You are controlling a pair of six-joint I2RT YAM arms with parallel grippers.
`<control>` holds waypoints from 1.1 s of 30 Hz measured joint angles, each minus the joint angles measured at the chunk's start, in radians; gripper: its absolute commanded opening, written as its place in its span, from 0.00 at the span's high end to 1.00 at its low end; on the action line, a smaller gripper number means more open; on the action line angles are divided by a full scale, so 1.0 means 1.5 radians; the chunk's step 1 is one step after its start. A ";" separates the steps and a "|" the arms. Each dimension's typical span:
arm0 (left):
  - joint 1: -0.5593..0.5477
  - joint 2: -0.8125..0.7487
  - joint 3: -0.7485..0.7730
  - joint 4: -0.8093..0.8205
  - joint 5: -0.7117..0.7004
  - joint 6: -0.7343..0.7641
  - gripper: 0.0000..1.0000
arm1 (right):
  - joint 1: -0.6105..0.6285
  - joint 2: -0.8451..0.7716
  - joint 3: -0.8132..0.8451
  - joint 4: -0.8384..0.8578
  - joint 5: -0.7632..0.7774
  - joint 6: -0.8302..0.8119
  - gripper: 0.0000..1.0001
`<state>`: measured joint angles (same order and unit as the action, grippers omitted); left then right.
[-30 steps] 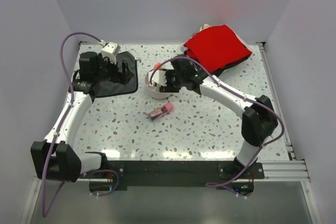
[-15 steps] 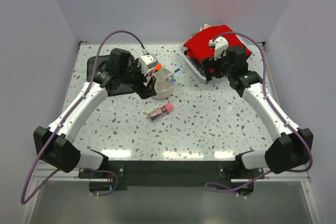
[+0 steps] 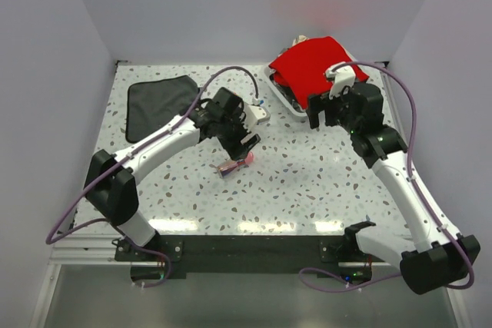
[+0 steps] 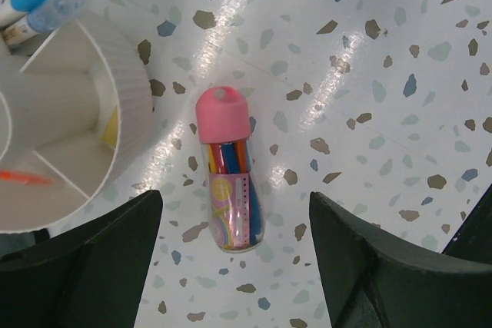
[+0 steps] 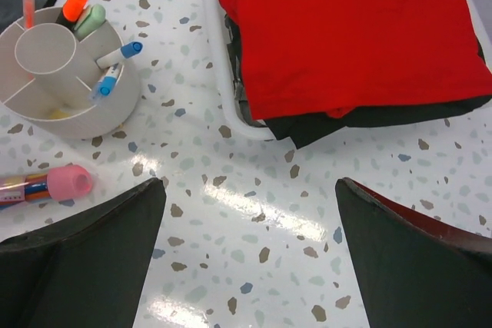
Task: Sort the stationery into containers
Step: Pick up the stationery from the center of the board.
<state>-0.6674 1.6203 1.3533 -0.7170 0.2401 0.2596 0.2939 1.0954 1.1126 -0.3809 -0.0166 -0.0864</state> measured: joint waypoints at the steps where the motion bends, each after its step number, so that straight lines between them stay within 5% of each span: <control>1: -0.010 0.009 0.004 0.000 -0.007 0.003 0.20 | -0.001 -0.008 -0.008 0.000 0.000 0.000 0.03; 33: -0.063 0.236 0.074 -0.007 -0.122 0.021 0.22 | -0.049 -0.017 -0.041 0.006 0.016 0.002 0.02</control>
<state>-0.7624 1.9743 1.4643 -0.7277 0.0578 0.2909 0.2203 1.0702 1.0508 -0.3714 0.0074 -0.0841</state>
